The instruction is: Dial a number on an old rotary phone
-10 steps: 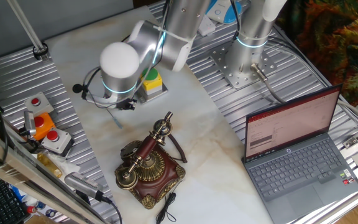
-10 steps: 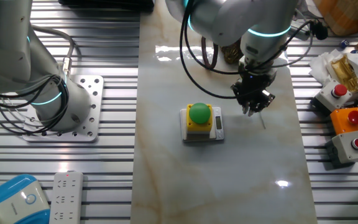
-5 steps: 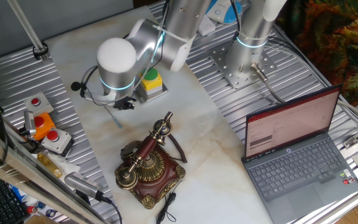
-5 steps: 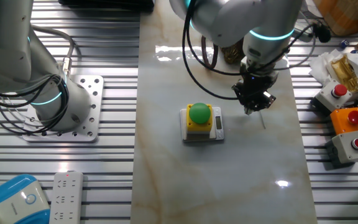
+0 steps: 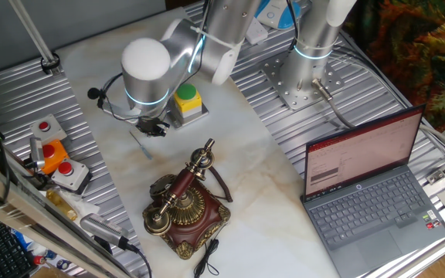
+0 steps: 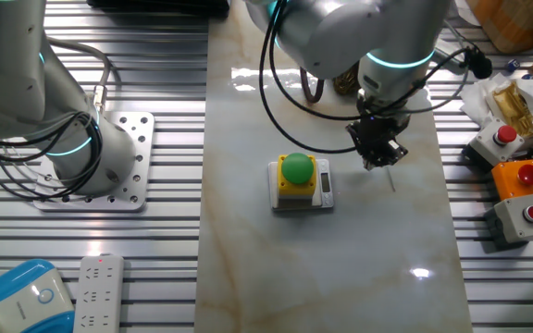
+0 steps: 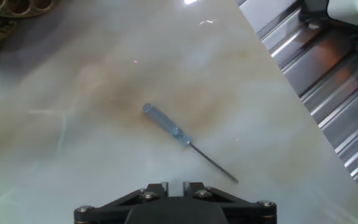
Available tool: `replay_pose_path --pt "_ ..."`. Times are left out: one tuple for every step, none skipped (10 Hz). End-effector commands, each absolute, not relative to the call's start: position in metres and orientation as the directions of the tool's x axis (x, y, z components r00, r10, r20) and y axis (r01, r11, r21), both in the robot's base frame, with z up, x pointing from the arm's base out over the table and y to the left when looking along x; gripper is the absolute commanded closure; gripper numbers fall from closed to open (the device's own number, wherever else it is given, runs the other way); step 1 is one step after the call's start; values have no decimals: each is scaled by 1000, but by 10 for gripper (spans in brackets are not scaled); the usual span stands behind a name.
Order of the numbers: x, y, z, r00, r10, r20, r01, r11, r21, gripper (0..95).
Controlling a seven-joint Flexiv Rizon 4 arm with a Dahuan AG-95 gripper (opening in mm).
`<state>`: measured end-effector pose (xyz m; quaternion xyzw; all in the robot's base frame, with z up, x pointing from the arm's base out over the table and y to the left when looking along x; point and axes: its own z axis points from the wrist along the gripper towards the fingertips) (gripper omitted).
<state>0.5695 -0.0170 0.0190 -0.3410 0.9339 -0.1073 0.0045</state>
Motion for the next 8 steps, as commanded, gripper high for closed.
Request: replay_pose_path --pt "569 -18 20 -702 -703 114 -708 672 -216 950" --pt "569 -18 20 -699 -706 114 -712 672 -206 950" --pt "572 -17 22 -722 -684 103 -692 710 -132 950" --pt "574 -17 22 -734 -673 90 -679 724 -124 950" --pt "574 -17 23 -742 -666 78 -670 734 -113 950" --pt "579 -15 25 -753 -654 69 -658 747 -99 950" --pt "581 -15 26 -763 -643 63 -646 758 -84 950" --pt "583 -14 27 -764 -642 64 -645 760 -79 950"
